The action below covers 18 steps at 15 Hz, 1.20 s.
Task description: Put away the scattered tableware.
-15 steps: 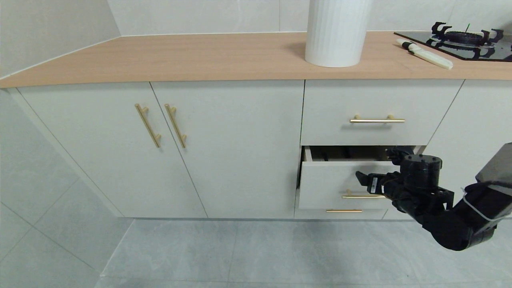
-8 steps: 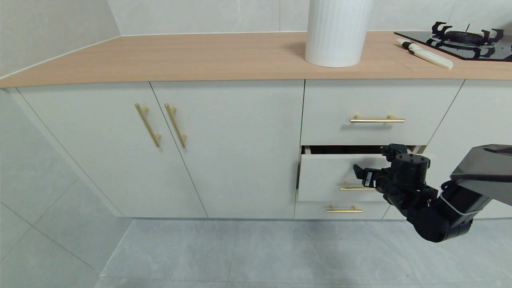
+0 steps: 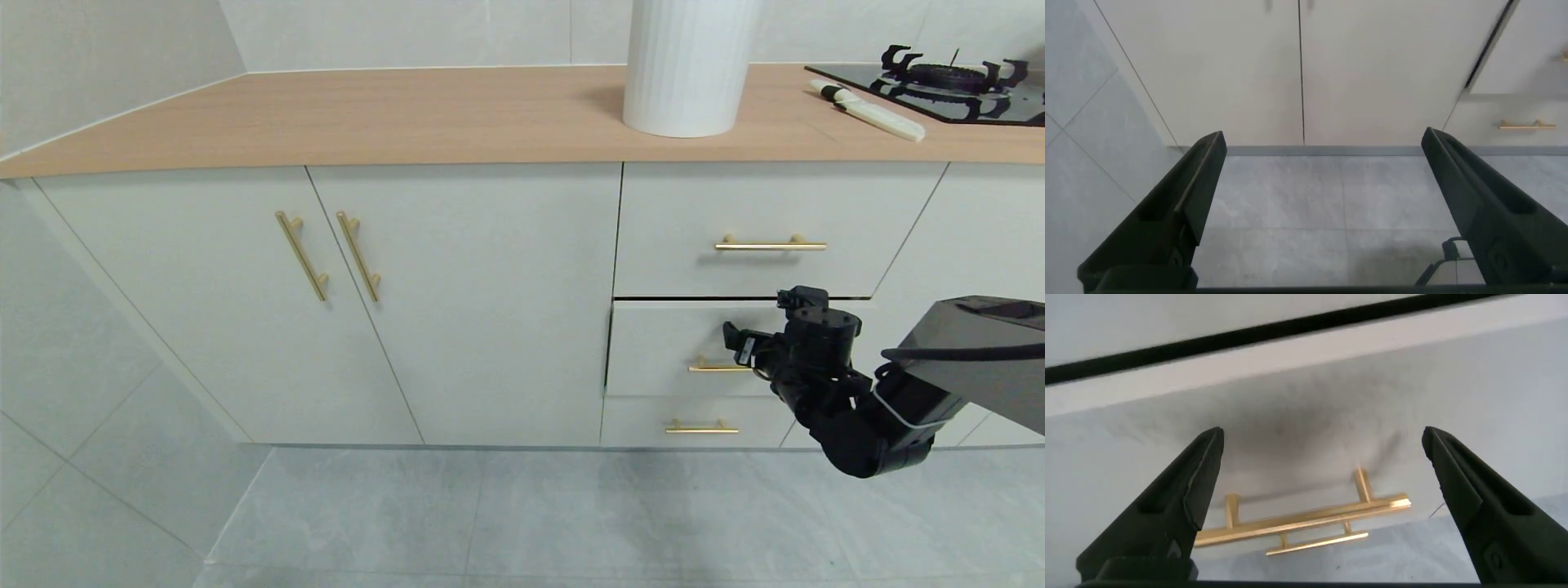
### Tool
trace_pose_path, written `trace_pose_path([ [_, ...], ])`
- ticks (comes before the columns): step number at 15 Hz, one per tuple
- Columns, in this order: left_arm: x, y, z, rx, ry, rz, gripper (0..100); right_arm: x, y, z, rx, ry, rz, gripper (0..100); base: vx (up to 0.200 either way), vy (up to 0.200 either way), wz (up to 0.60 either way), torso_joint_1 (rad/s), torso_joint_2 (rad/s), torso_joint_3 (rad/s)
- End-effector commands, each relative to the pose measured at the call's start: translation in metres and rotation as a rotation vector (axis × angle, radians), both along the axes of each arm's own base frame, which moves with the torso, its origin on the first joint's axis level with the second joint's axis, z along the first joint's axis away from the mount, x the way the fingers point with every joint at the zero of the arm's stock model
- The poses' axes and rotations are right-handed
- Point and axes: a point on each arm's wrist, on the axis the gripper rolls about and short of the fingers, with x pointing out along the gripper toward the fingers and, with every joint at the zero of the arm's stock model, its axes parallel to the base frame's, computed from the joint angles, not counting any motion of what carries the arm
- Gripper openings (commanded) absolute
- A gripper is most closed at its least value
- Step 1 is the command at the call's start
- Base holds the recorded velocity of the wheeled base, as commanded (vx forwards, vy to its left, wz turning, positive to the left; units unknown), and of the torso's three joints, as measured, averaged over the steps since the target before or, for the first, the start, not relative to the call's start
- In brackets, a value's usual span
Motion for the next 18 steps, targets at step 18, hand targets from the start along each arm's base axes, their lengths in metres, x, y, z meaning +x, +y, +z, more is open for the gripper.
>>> trace_pose_path([
  [18, 0.000, 0.000, 0.000, 0.000, 0.001, 0.001, 100, -0.066, -0.021, 0.088, 0.075, -0.148, -0.059, 100, 0.000, 0.000, 0.00, 0.000, 0.00, 0.000],
])
